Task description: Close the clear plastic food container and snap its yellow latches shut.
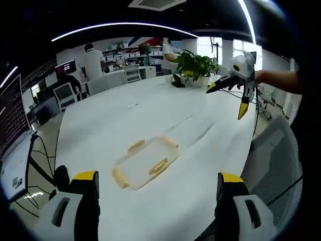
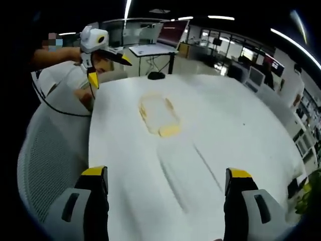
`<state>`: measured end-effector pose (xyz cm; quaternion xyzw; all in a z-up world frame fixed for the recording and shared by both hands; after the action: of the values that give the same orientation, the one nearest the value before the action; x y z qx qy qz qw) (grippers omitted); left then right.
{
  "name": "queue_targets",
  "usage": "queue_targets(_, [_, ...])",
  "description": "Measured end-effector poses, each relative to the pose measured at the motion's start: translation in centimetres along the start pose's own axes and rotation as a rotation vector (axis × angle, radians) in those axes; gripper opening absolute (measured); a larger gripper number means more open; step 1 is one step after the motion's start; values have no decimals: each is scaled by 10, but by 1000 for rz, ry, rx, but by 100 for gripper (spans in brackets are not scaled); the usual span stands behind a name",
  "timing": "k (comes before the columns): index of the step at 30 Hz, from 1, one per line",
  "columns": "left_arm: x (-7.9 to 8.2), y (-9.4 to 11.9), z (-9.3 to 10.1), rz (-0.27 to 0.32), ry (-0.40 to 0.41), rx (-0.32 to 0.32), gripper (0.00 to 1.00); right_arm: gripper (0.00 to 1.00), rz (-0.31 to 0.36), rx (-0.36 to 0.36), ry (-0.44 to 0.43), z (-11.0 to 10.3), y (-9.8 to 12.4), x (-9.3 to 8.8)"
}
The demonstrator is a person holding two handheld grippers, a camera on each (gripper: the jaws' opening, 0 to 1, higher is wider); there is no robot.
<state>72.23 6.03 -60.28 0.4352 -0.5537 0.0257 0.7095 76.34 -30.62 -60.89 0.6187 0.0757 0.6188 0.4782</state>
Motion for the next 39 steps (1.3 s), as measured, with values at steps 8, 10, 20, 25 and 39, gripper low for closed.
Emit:
queue_targets(8, [-1, -5, -18, -19, -41, -17, 91, 92, 1, 22, 36, 6, -12, 9])
queue_targets(10, [-1, -7, -20, -21, -51, -24, 91, 92, 0, 24, 52, 8, -14, 13])
queue_targets(20, [0, -17, -35, -63, -121, -72, 86, 88, 0, 45, 105, 16, -27, 25])
queue_targets(25, [1, -22, -43, -79, -154, -97, 83, 86, -2, 62, 131, 18, -35, 30])
queue_targets(39, [-5, -40, -64, -139, -225, -161, 74, 78, -17, 98, 174, 26, -58, 40])
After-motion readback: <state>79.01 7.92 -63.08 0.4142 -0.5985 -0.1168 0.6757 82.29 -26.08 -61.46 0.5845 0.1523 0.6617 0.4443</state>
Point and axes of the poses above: the point that each gripper's makers call its tool centre point, and the gripper's own axes: y roughly backward along the fingers, z roughly to its right, x roughly out of its top, the point moved 9 cm from there along y, roughly backward along the fingers, and after that the axes turned 9 degrees about -x, right-handed, at the moved point
